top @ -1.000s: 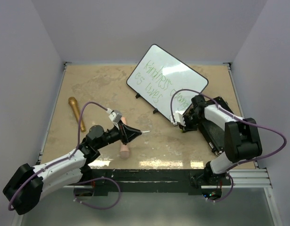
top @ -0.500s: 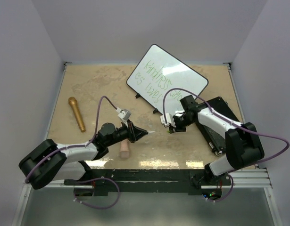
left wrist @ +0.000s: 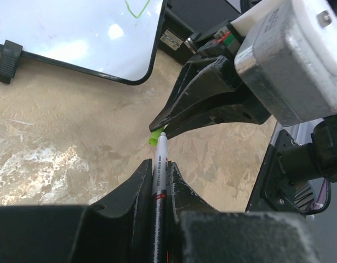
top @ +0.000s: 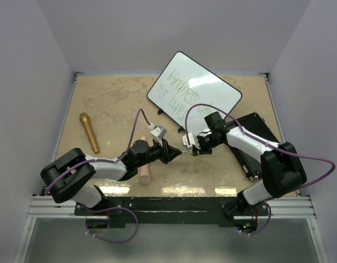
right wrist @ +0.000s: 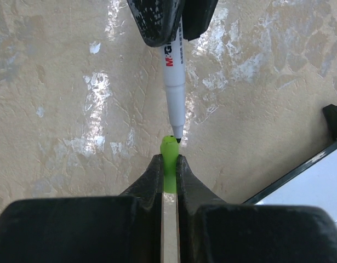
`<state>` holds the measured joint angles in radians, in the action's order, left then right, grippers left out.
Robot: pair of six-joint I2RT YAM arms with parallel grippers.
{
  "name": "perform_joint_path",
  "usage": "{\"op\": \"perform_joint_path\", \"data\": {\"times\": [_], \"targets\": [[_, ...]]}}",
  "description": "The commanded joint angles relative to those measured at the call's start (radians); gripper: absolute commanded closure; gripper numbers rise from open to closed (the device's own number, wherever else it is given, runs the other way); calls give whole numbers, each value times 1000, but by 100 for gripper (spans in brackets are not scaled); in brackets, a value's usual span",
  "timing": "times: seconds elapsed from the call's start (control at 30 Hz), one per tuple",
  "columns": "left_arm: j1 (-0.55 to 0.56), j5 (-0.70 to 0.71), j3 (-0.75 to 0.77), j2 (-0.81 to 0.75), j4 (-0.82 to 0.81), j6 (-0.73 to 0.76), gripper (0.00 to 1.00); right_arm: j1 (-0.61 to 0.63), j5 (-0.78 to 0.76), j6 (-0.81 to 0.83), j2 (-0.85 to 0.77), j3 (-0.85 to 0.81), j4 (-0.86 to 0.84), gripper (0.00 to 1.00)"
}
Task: Write a sentence on the whiteboard
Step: Insert the pen cap into the whiteboard marker.
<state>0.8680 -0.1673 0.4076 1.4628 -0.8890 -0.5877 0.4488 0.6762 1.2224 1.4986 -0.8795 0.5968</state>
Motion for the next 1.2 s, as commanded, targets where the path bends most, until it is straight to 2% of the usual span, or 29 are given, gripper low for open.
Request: {"op": "perform_joint_path", "data": {"times": [0.0,0.33,1.17], "targets": [[6,49,40,25,-38,54,100,4,25,-17,-5,7,-26,100],[6,37,80,73,-4,86,100,4,20,-29,-9,10,-42,100],[6,26,96,44,76,121,100,4,-29,-92,9,16,-92,100]]}}
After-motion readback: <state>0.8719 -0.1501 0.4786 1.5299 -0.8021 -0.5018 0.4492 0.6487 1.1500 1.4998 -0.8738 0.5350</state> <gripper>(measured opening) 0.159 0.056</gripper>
